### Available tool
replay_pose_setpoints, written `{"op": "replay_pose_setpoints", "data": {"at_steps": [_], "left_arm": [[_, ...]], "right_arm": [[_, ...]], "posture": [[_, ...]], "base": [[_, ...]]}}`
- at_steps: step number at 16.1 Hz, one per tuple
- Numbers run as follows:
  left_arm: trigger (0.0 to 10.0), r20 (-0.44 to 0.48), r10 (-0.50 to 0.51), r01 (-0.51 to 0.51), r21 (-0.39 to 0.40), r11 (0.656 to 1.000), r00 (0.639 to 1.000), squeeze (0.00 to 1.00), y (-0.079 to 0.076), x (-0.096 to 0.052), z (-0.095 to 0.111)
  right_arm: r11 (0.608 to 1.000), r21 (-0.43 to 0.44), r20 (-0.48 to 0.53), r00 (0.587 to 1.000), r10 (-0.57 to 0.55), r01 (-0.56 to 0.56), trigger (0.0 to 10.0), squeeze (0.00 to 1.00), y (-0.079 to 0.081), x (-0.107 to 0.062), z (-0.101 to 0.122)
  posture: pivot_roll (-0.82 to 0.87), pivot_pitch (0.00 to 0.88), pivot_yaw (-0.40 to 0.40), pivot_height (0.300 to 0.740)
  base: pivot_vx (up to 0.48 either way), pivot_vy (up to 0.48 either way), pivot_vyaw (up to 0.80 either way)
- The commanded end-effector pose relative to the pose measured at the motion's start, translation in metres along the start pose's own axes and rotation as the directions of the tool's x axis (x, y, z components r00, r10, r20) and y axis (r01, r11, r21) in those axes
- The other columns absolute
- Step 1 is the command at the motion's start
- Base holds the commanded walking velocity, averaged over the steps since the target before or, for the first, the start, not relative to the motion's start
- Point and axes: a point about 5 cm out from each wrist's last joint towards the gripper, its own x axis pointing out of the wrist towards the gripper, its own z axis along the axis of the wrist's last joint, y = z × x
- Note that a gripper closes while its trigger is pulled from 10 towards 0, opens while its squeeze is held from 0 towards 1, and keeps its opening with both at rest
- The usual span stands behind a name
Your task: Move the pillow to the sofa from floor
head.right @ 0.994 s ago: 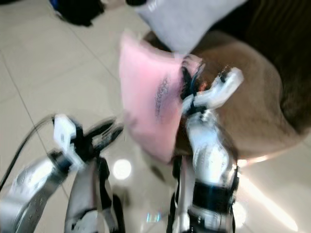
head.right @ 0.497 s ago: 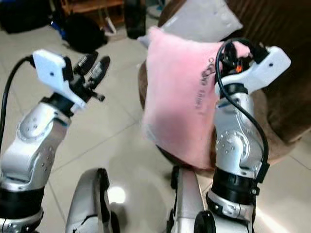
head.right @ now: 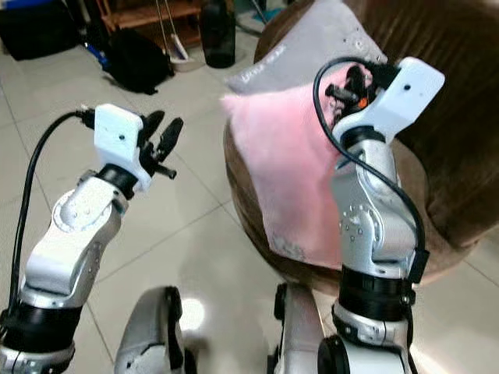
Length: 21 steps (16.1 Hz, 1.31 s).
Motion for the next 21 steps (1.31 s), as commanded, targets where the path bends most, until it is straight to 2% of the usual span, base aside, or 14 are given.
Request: {"op": "replay_pose_setpoints", "data": {"at_steps": [1, 3, 6, 10, 13, 14, 15, 16, 18, 21], "left_arm": [[10.0, -0.007, 0.012, -0.012, -0.004, 1.0, 1.0, 0.0, -0.001, 0.002, -0.002], [10.0, -0.004, 0.013, -0.013, -0.009, 1.0, 1.0, 0.0, -0.002, 0.003, -0.001], [10.0, -0.009, 0.006, -0.005, 0.062, 0.998, 1.0, 0.0, -0.003, 0.003, -0.004], [10.0, 0.002, 0.016, -0.016, 0.053, 0.998, 1.0, 0.0, -0.004, 0.003, -0.003], [10.0, 0.019, 0.026, -0.026, 0.04, 0.999, 0.999, 0.0, -0.004, 0.003, -0.001], [10.0, 0.016, 0.024, -0.025, 0.033, 0.999, 1.0, 0.0, -0.004, 0.003, -0.001], [10.0, 0.001, 0.015, -0.015, 0.026, 1.0, 1.0, 0.0, -0.005, 0.003, -0.004], [10.0, -0.003, 0.014, -0.014, 0.016, 1.0, 1.0, 0.0, -0.004, 0.002, -0.005], [10.0, -0.007, 0.019, -0.019, 0.015, 1.0, 1.0, 0.0, -0.003, 0.001, -0.007], [10.0, -0.01, 0.023, -0.023, 0.014, 1.0, 1.0, 0.0, -0.002, 0.001, -0.007]], "right_arm": [[1.0, -0.021, 0.06, 0.998, 0.018, -0.017, 10.0, 0.0, 0.005, 0.0, 0.013], [1.0, -0.025, 0.049, 0.999, 0.005, -0.004, 10.0, 0.0, 0.004, -0.001, 0.01], [0.999, -0.042, 0.02, 0.999, -0.025, 0.026, 10.0, 0.0, -0.002, -0.004, 0.002], [0.998, -0.046, 0.007, 0.999, -0.031, 0.031, 10.0, 0.0, -0.004, -0.005, -0.001], [0.999, -0.037, 0.0, 1.0, -0.025, 0.025, 10.0, 0.0, -0.002, -0.005, -0.003], [0.999, -0.036, -0.022, 1.0, -0.02, 0.019, 10.0, 0.0, -0.001, -0.005, -0.008], [0.996, -0.075, -0.099, 0.995, 0.03, -0.037, 10.0, 0.0, 0.003, -0.007, -0.024], [0.995, -0.077, -0.137, 0.989, 0.057, -0.068, 10.0, 0.0, 0.005, -0.009, -0.032], [0.989, -0.11, -0.205, 0.976, 0.073, -0.097, 10.0, 0.0, 0.006, -0.014, -0.047], [0.985, -0.115, -0.269, 0.959, 0.094, -0.129, 10.0, 0.0, 0.009, -0.017, -0.061]], "posture": [[-0.03, 0.0, 0.025, 0.645], [-0.03, 0.0, 0.028, 0.665], [-0.04, 0.0, 0.028, 0.7], [-0.04, 0.0, 0.026, 0.74], [-0.04, 0.0, 0.023, 0.74], [-0.04, 0.0, 0.022, 0.74], [-0.04, 0.0, 0.019, 0.74], [-0.04, 0.0, 0.019, 0.74], [-0.03, 0.0, 0.013, 0.74], [-0.03, 0.0, 0.009, 0.74]], "base": [[0.0, 0.0, 0.0], [0.0, 0.0, 0.0], [0.0, 0.0, 0.0], [0.0, 0.0, 0.0], [0.0, 0.0, 0.0], [0.0, 0.0, 0.0], [0.0, 0.0, 0.0], [0.0, 0.0, 0.0], [0.323, 0.0, 0.0], [0.388, 0.0, -0.35]]}}
